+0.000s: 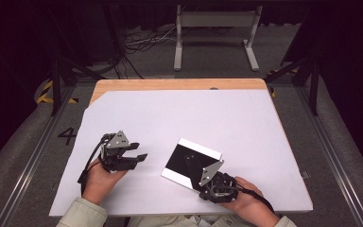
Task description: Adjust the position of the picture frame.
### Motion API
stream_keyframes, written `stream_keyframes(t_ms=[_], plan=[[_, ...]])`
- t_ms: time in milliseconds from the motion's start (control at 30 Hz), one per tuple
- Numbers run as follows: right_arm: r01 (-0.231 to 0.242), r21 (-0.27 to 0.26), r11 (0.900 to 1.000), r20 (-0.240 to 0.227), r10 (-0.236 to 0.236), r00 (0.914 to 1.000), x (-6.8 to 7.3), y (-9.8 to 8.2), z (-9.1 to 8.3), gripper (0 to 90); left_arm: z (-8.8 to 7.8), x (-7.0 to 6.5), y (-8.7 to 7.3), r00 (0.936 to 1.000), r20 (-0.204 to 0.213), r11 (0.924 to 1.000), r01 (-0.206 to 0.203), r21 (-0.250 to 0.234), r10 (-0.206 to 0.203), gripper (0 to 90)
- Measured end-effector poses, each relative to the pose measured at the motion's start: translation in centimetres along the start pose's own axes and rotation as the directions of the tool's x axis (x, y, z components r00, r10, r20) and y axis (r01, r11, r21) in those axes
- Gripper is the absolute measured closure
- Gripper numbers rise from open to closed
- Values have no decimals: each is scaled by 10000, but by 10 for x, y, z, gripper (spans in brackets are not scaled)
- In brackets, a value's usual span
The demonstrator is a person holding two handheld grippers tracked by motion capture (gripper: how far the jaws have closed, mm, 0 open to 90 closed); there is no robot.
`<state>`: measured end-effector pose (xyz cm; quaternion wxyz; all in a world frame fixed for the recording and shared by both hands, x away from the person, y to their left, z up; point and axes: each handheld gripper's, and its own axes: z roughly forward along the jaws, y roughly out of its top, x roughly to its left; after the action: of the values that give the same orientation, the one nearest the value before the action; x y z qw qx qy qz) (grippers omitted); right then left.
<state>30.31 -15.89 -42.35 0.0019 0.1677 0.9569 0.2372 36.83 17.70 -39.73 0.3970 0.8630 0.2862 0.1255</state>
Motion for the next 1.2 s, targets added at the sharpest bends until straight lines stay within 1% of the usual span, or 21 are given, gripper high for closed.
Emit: stream_keyframes(t_ms=[100, 300, 367, 433, 567, 700, 867, 933, 1067, 1200], plan=[[85, 49, 10000, 85, -85, 9999, 1, 0, 0, 899, 0, 0, 0, 10000, -23, 10000, -7, 15, 7, 471], [82, 39, 10000, 160, -82, 9998, 1, 0, 0, 900, 0, 0, 0, 10000, -16, 10000, 10, -4, -10, 469], [59, 71, 10000, 257, -60, 9997, 0, 0, -1, 900, 0, 0, 0, 10000, -26, 10000, -7, 22, 7, 469], [-78, 26, 10000, 244, 78, 9997, -2, 0, -1, 900, 1, 0, 0, 10000, -21, 10000, 1, 56, -1, 469], [-123, -13, 9999, 315, 123, 9994, -5, -1, -1, 900, 1, -1, 0, 10000, -29, 10000, -12, 72, 12, 468], [-329, -86, 9994, 598, 334, 9977, -12, -3, -3, 900, 1, -1, 0, 10000, -25, 10000, 8, 59, -8, 468], [-623, -232, 9978, 1007, 643, 9928, -23, -4, -5, 900, 2, -1, 0, 10000, 10, 10000, -23, 68, 22, 468], [-737, -290, 9969, 1068, 765, 9913, -28, -4, -5, 900, 2, -1, 0, 10000, 10, 10000, -20, 78, 20, 468], [-793, -370, 9962, 1302, 835, 9880, -34, -5, -6, 900, 3, -2, 0, 10000, 13, 9999, 1, 113, -1, 468], [-943, -501, 9943, 1554, 1010, 9827, -41, -6, -7, 900, 3, -2, 0, 10000, 24, 9999, -35, 115, 35, 468]])
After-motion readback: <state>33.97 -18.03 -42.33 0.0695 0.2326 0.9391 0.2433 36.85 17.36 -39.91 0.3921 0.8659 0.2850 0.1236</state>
